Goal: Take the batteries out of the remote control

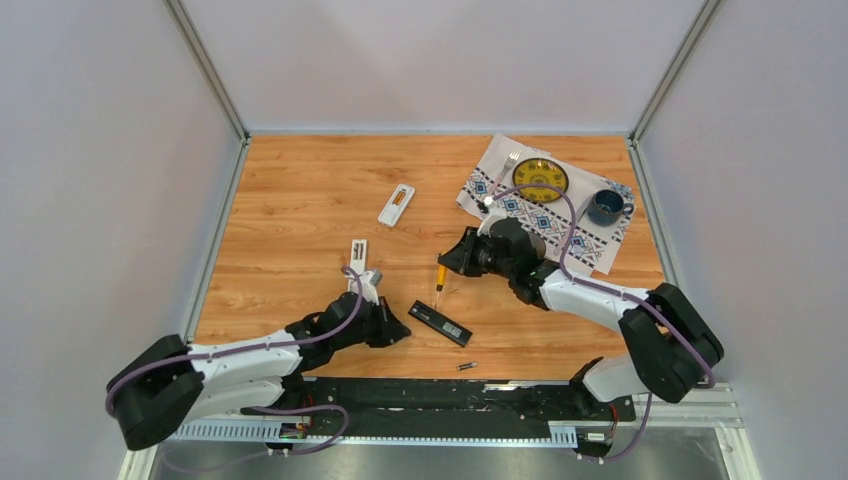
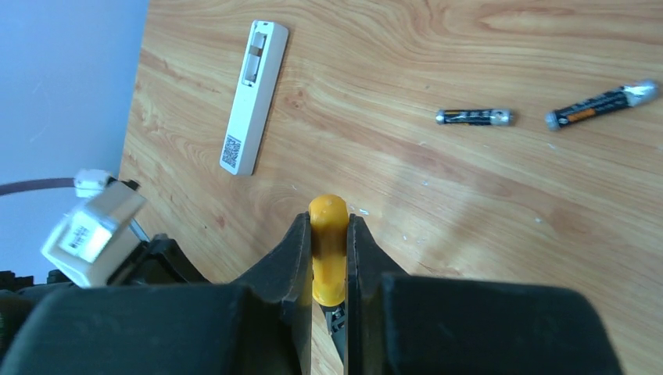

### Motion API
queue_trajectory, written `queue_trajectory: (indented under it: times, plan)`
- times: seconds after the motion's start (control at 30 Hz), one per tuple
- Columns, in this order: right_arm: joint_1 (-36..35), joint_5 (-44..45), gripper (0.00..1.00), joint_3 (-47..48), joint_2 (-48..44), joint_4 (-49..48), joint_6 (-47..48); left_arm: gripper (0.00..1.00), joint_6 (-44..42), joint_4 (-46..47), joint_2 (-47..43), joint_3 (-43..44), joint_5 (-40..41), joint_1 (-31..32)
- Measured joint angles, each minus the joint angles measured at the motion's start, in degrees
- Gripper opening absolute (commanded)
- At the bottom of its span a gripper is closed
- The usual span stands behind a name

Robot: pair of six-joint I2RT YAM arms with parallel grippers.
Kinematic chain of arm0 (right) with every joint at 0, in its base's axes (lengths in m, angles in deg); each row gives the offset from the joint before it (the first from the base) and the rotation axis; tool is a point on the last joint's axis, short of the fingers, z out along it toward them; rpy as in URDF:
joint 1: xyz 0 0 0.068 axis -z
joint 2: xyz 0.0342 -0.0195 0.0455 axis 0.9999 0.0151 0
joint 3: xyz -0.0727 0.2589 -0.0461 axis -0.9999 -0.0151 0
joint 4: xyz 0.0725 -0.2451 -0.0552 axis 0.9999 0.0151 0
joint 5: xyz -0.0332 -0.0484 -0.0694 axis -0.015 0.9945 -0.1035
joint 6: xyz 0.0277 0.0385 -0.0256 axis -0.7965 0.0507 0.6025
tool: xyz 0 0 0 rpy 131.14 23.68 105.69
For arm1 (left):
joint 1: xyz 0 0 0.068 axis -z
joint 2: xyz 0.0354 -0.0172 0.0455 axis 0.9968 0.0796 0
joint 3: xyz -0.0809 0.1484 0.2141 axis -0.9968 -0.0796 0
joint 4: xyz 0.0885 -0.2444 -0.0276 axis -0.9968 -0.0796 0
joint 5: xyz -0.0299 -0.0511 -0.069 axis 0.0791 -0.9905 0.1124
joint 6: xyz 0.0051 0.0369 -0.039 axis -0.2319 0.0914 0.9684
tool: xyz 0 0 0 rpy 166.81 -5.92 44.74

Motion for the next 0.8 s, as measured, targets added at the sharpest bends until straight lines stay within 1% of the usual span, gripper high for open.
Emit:
queue_trajectory:
  times: [0.13,0.2,0.3,0.43,0.5,0.63,0.8]
  plan:
    - [-1.6,0.2,0.00,1.1,3.5,-2.3,0.2,0.00,-0.6,-5.6,-8.5,-0.9,4.3,-1.9]
    - [-2.2,0.3,0.00,1.8,5.5,-3.0,0.2,0.00,-0.9,-7.3,-10.2,-0.9,5.9,-2.6]
    - [-2.8,0.7,0.00,2.8,7.4,-3.6,0.3,0.00,-1.7,-8.7,-10.2,-0.9,6.9,-3.2]
    - [-3.1,1.1,0.00,3.8,8.5,-4.0,0.4,0.00,-2.3,-8.5,-5.9,-0.5,7.3,-3.3]
    - [-3.3,1.2,0.00,4.1,8.5,-4.2,0.4,0.00,-2.5,-7.3,-2.4,-0.1,7.1,-3.3]
    - [-3.3,1.5,0.00,4.2,8.5,-4.5,0.4,0.00,-2.2,-1.0,4.5,1.6,6.0,-3.5]
    - [-3.3,1.7,0.00,4.2,8.8,-4.7,0.4,0.00,-1.9,4.6,10.8,3.5,5.4,-3.5]
